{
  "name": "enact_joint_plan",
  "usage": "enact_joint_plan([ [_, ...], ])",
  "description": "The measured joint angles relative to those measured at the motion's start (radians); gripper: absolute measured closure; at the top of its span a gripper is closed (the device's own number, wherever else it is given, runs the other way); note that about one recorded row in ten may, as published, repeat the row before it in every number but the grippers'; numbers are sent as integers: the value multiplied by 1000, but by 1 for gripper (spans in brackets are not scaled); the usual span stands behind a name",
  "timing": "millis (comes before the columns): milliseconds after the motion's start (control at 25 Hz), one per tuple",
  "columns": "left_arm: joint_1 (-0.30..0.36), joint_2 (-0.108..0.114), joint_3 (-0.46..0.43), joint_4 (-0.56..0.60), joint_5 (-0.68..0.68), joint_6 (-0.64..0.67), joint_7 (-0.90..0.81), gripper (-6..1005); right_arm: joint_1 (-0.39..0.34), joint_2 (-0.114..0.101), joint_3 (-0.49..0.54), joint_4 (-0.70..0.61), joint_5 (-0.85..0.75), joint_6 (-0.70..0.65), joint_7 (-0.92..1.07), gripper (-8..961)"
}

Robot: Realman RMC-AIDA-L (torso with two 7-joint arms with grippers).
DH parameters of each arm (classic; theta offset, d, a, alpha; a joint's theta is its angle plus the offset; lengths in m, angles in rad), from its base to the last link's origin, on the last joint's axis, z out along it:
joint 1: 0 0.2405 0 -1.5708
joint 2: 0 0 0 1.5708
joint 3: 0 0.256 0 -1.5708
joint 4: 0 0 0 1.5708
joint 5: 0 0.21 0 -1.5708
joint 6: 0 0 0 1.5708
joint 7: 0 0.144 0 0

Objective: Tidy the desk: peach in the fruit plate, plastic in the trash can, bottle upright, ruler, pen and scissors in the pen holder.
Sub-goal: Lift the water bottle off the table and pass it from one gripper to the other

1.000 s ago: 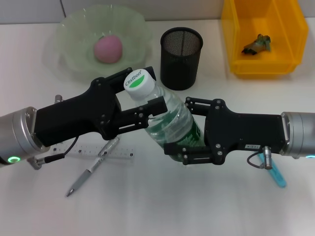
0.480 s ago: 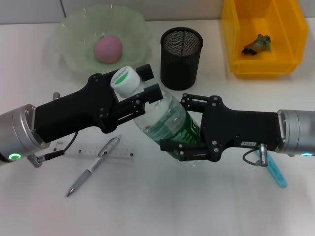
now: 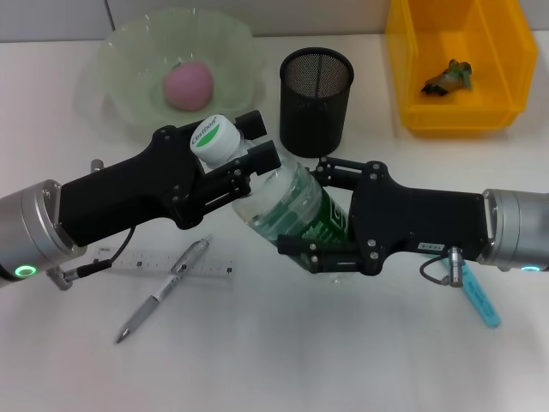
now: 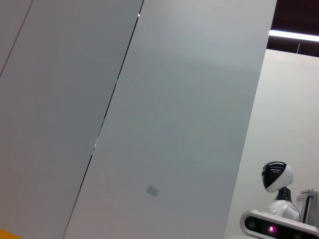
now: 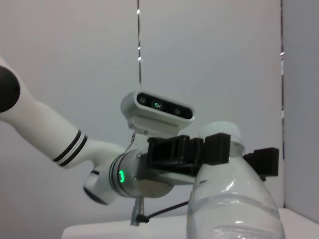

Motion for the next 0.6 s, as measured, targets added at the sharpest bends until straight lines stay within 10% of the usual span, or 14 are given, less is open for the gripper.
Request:
enact_joint_plan([
  [600,3,-2,-1,-4,-30,-13,8,550,33,0,1,65,24,2,-46,192],
])
